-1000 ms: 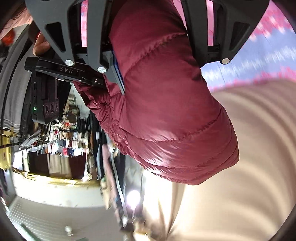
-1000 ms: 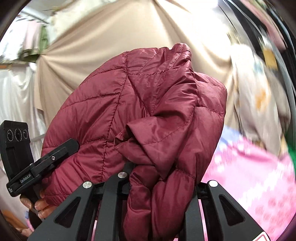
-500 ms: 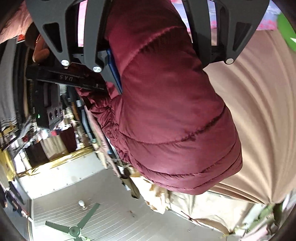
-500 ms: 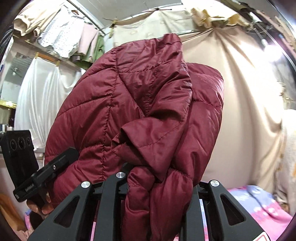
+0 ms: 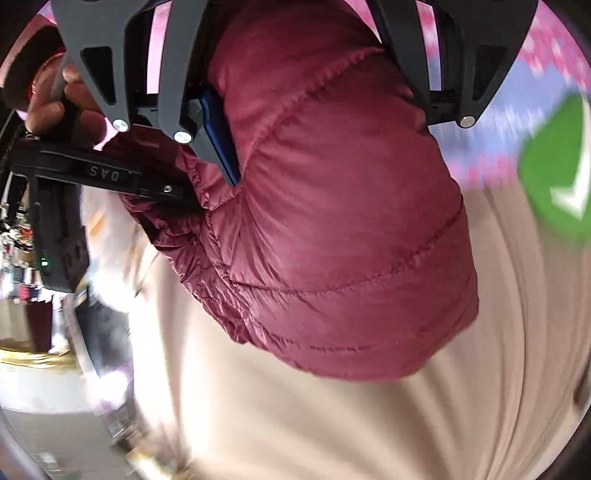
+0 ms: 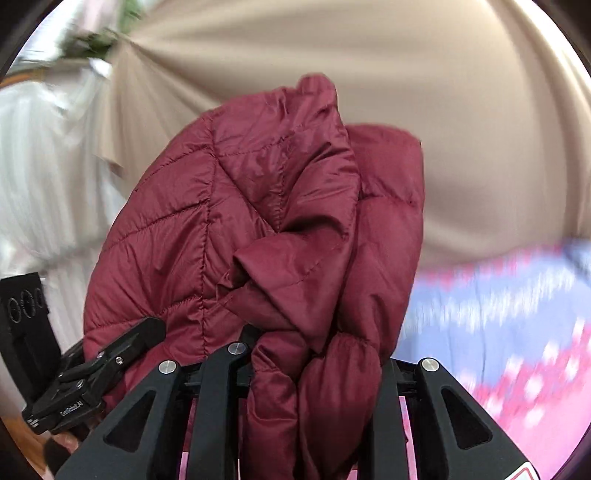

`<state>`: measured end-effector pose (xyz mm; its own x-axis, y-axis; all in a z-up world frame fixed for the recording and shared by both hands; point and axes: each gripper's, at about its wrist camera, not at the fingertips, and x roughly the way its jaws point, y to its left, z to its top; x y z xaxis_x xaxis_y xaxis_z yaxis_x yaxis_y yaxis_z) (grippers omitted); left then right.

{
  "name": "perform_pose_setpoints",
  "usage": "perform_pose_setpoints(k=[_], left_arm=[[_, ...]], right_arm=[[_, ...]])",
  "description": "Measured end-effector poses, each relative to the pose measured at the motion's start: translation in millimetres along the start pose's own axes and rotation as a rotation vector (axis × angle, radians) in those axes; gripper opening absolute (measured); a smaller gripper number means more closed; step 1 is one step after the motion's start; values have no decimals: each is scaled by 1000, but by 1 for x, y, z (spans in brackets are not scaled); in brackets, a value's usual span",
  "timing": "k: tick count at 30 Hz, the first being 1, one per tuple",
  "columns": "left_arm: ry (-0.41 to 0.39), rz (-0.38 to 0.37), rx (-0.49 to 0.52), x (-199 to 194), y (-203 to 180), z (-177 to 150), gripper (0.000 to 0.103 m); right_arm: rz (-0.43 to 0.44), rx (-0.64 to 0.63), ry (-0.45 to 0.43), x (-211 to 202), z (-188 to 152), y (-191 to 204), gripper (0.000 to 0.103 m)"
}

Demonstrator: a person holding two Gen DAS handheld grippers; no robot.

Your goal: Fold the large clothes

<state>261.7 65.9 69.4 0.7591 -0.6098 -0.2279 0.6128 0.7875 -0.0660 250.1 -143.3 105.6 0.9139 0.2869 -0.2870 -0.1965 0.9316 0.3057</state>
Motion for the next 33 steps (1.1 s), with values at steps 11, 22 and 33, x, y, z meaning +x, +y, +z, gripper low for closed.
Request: perform_pose_setpoints(k=[11,22,33], left_arm=[[355,67,-152,110,64,-154,79],[347,9,-386,74,107,-133,98],[328,-165,-406,143,85,-106,70]], right_arm=[[-106,145,352,120,-142,-90,39],[41,306,446,141,-120,-124,70],[2,109,296,104,-89,-80,15]])
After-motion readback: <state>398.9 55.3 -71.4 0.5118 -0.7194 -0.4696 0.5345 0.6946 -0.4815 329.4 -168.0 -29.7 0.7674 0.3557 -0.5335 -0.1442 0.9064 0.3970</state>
